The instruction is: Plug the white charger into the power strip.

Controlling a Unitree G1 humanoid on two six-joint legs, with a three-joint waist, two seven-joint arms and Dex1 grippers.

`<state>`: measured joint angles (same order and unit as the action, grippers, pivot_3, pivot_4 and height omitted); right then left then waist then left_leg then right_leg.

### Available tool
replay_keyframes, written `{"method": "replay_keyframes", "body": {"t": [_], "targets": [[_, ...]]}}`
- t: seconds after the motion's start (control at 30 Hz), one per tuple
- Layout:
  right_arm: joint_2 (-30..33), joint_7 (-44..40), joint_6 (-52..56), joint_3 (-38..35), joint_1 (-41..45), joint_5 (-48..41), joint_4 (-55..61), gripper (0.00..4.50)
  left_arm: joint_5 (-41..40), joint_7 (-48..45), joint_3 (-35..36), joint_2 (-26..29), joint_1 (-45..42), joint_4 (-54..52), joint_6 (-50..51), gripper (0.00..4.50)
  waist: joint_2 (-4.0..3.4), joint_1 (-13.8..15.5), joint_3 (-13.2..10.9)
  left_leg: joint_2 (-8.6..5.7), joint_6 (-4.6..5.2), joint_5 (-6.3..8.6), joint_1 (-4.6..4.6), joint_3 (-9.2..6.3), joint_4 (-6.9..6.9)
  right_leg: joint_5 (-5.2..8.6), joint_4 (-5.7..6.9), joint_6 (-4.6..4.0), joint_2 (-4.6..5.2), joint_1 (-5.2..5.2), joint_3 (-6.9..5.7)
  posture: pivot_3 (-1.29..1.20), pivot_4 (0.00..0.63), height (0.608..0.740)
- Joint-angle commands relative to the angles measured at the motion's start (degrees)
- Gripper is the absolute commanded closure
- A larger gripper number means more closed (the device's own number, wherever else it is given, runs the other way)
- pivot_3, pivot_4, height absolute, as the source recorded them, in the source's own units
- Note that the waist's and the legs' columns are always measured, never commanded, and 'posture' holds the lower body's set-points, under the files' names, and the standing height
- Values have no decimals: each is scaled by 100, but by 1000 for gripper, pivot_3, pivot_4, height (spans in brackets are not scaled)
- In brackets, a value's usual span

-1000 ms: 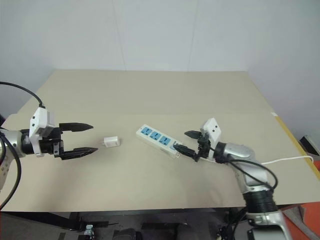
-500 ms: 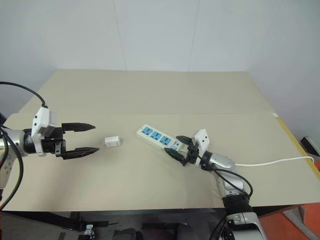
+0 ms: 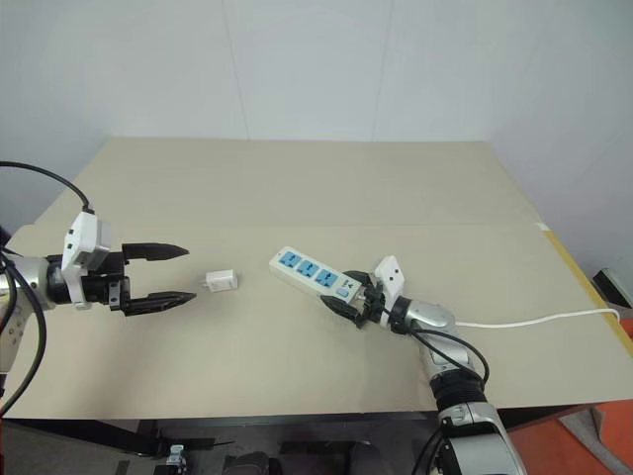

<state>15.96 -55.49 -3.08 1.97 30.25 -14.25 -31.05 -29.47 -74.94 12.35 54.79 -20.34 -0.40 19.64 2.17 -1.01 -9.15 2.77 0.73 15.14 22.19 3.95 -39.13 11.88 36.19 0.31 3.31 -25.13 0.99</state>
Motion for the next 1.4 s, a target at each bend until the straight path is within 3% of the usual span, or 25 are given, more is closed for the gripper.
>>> {"method": "replay_keyframes", "body": {"t": [0.03,0.47,0.63,0.9,1.23,1.4], "targets": [[-63,-118,-275,58,168,86,-241,24,-42,18,144,57,-96,-111,-115,0,0,-5,0,0,0,0,-1,0,0,0,1,0,0,0,0,0,150,740],[-206,-413,-500,207,549,425,-1249,24,-52,32,169,89,-116,-124,-104,0,1,-154,3,3,0,0,-22,0,0,0,5,-1,-2,16,2,0,150,740],[-126,-467,-629,433,614,735,-1452,1064,-43,34,163,99,-154,-110,-108,0,3,-162,6,4,0,0,-26,0,2,0,5,-1,-2,18,3,0,150,740],[-28,-466,-904,510,889,920,-1638,1062,12,-33,39,63,-367,19,-179,0,3,-168,6,4,-1,0,-58,1,8,0,4,-1,-2,42,6,0,150,740],[-43,-1939,-1031,305,1285,223,-1481,1062,323,-651,-421,194,-1176,669,-528,0,2,-155,5,2,-1,0,-39,2,12,1,-1,-3,-3,30,5,0,150,740],[-176,-2511,-1478,372,1372,272,-1851,1062,1128,-1177,-1149,287,-1938,1371,-1263,0,2,-143,5,1,-5,-3,-12,2,13,1,1,-3,-6,5,1,0,150,740]]}}
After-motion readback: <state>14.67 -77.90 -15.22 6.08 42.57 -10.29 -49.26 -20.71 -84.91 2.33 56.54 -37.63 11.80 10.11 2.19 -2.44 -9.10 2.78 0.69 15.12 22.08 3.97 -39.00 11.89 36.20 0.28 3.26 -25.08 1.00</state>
